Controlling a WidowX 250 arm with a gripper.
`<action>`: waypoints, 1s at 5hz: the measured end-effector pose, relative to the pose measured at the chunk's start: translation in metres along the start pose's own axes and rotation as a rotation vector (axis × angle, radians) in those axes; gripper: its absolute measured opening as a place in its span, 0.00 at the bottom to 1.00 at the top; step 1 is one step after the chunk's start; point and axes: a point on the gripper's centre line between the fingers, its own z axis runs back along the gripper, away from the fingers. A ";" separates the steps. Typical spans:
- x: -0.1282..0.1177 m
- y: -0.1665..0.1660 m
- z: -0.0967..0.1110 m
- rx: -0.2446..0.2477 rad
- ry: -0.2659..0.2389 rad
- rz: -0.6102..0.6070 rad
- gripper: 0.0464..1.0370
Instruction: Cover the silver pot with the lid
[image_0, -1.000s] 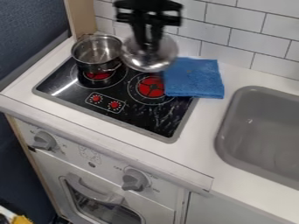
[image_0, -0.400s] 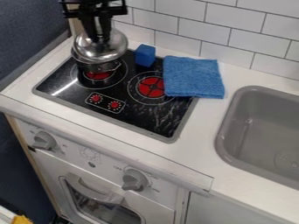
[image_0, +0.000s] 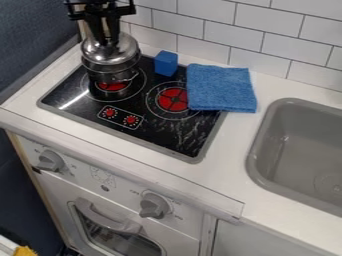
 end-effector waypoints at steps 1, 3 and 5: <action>0.007 0.007 -0.010 -0.019 0.030 0.012 0.23; 0.008 0.006 -0.011 -0.040 0.034 0.017 0.23; -0.008 0.001 -0.015 -0.072 0.035 0.016 0.23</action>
